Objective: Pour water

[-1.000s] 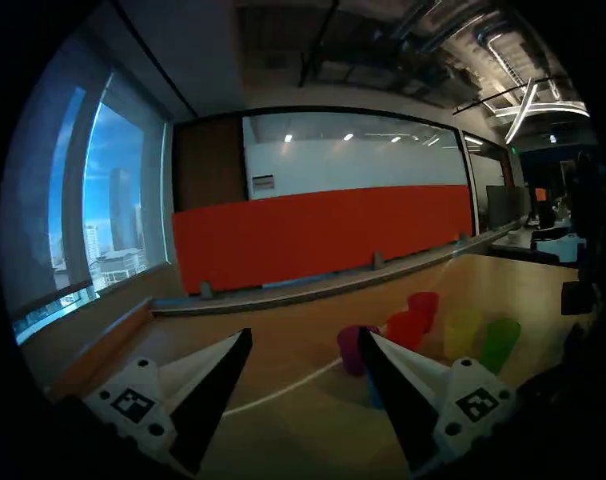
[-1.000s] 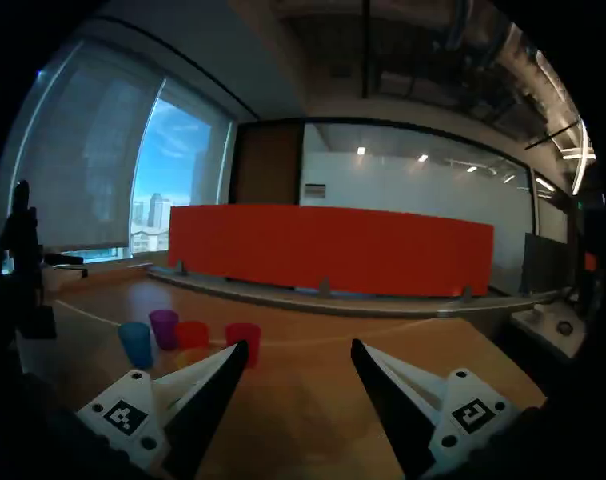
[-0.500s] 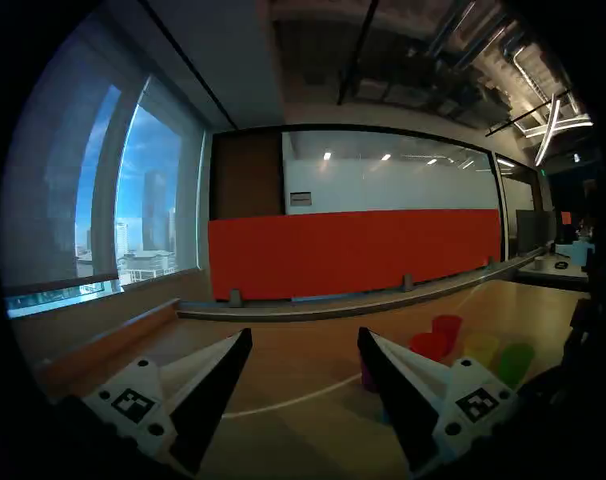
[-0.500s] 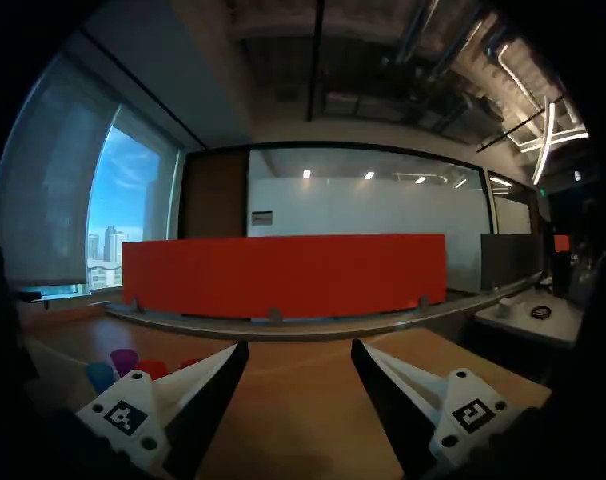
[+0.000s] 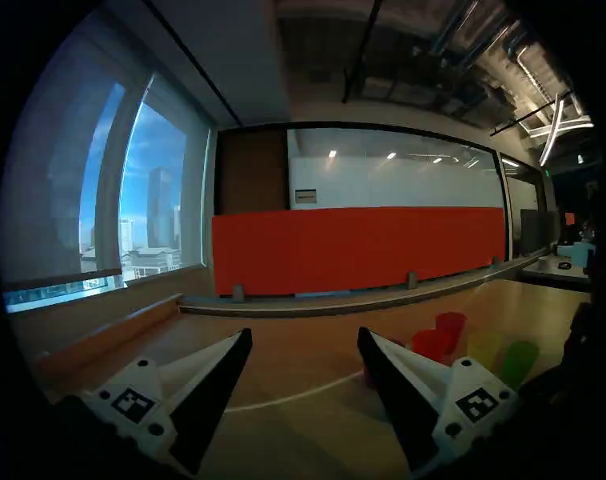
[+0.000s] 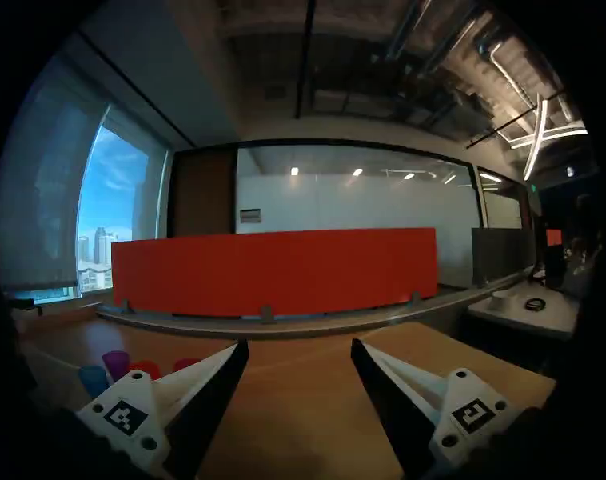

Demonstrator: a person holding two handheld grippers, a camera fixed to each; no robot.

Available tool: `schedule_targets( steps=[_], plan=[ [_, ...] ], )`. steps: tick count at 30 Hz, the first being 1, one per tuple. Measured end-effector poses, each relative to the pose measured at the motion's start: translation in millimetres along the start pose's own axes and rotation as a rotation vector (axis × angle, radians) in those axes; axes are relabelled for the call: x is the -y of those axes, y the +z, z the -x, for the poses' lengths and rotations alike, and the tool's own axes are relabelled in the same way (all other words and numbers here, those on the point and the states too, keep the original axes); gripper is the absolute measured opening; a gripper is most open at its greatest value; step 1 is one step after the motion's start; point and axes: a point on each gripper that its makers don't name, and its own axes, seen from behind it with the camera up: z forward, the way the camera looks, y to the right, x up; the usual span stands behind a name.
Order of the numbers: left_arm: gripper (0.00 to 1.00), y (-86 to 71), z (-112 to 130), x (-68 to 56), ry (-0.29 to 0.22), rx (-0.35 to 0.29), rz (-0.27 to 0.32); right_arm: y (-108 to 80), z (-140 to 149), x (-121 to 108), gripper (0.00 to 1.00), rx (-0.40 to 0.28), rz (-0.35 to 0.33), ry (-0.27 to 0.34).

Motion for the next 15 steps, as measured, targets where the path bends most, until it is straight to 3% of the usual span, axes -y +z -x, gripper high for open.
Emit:
schedule_targets(
  steps=[15],
  plan=[
    [0.98, 3.0, 11, -10.1, 0.002, -0.022, -0.006, -1.0, 3, 3, 0.99, 0.019, 0.008, -0.006]
  ],
)
